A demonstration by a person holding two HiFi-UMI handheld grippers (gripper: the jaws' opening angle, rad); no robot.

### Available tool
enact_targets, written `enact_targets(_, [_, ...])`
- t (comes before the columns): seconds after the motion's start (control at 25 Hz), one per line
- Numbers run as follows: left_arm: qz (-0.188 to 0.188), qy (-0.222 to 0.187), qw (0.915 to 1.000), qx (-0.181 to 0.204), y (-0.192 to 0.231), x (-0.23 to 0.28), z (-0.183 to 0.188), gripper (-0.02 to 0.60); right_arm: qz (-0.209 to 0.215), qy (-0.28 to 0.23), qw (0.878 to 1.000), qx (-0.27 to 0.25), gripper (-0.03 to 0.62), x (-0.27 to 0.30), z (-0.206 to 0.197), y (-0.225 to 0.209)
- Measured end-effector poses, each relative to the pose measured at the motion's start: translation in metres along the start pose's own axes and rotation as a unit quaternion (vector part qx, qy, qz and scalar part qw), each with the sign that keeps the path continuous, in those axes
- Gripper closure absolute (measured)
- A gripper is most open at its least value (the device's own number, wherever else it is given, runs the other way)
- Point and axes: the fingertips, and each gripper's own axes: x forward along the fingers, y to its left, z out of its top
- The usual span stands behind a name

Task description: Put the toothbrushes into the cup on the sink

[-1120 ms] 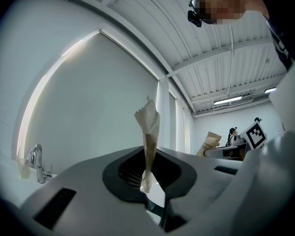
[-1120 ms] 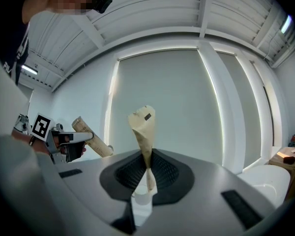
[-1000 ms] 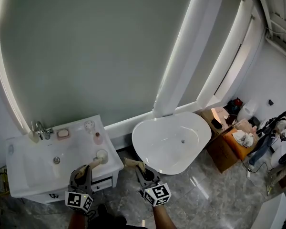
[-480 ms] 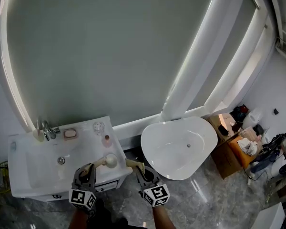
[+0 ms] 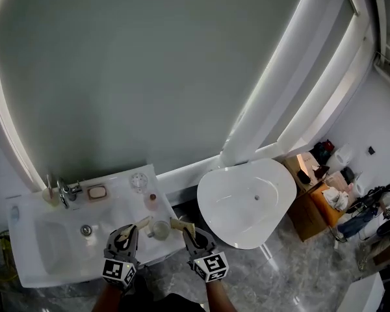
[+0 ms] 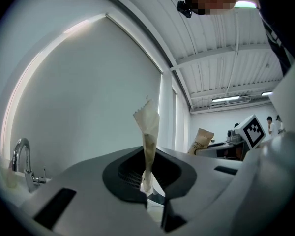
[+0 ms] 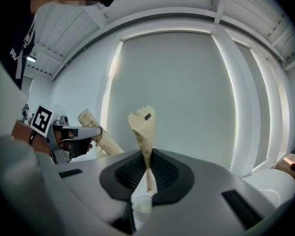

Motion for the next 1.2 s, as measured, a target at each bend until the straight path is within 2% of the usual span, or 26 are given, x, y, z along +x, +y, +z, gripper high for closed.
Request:
enact_targets(0.32, [-0.013, 0.013, 0.9998, -0.009, 0.005, 0.017, -0.014, 0.54, 0.007, 0.002, 1.0, 0.004, 0.546, 0.025, -0.005, 0.001])
enact_targets(0.64, [0.003, 0.02, 0.9997, -0.01, 0.003, 0.022, -0.011, 0.54, 0.033, 0.019, 0.999, 0.008, 0.546, 0.036, -0.011, -0.005])
enact_targets(0.88, [0.014, 0.029, 0.9994, -0.011, 0.008, 0.018, -0.025, 0.54, 0.054, 0.036, 0.998, -0.003, 0.546, 0.04, -0.016, 0.006])
enact_targets(1.0, [0.023, 0.028, 0.9992, -0.015, 0.015, 0.016, -0.029, 0.54, 0.064, 0.051, 0.997, 0.001, 0.546, 0.042, -0.03, 0.008])
enact_targets(1.2, [0.02, 0.032, 0.9993, -0.008, 0.015, 0.014, -0.043, 0.54, 0.053, 0.057, 0.997, 0.014, 0.546, 0.046, -0.059, 0.004])
